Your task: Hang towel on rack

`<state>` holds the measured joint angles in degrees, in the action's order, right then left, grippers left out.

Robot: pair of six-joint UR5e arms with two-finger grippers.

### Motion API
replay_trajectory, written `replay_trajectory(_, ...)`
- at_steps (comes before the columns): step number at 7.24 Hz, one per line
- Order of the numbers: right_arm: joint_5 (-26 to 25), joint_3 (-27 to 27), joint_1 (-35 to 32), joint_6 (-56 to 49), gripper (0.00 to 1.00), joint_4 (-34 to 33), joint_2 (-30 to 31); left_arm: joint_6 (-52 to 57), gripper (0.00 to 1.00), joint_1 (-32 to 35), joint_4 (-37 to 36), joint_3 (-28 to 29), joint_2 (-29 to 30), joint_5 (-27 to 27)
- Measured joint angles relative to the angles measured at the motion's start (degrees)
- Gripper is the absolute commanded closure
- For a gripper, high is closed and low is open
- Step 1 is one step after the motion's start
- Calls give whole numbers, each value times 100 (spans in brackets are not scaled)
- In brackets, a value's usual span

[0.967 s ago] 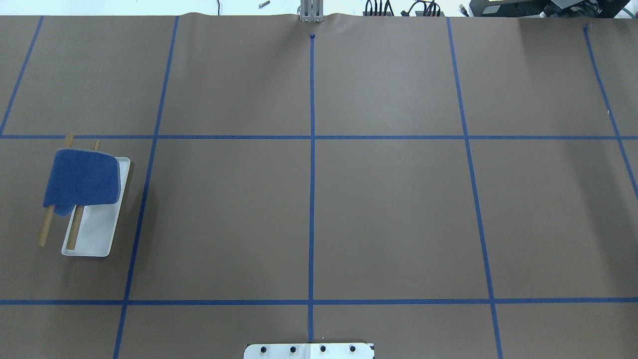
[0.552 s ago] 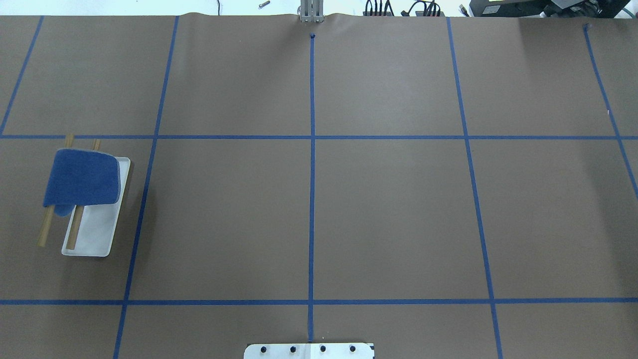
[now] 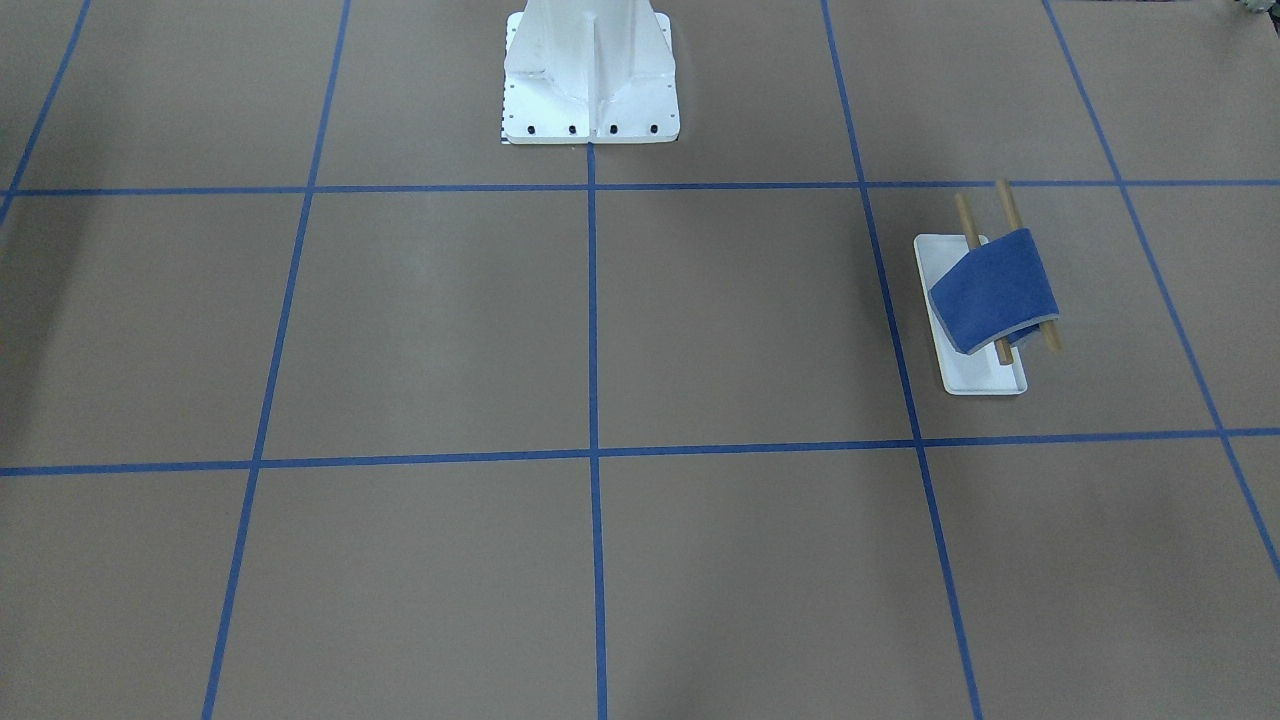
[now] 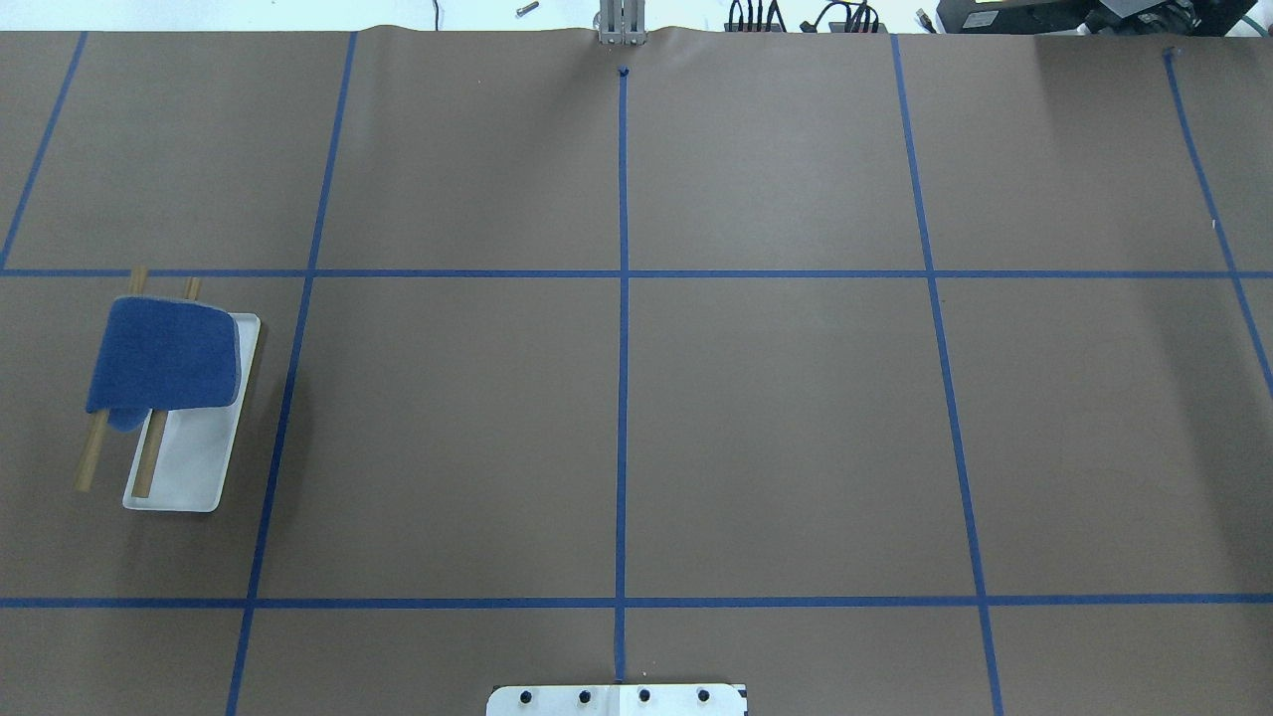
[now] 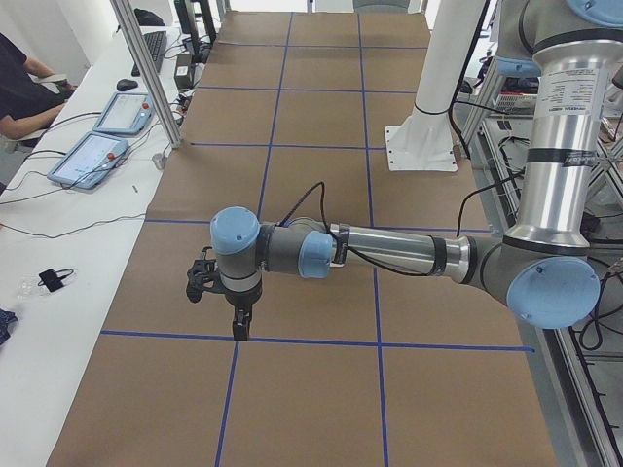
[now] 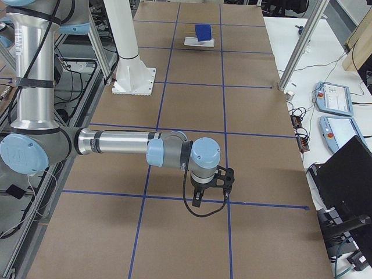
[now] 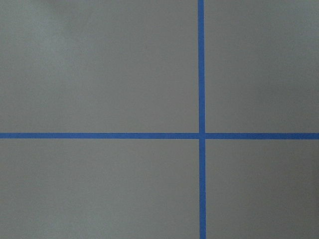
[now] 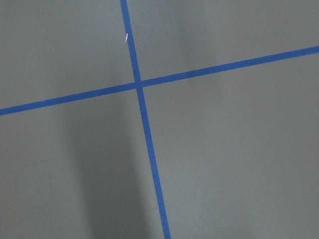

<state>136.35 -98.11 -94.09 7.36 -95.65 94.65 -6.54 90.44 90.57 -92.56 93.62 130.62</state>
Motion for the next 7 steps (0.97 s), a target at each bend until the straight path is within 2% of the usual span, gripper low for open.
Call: replay_trajectory(7, 31, -44, -4, 134, 0, 28, 55, -178, 1, 0, 40, 41, -27, 2)
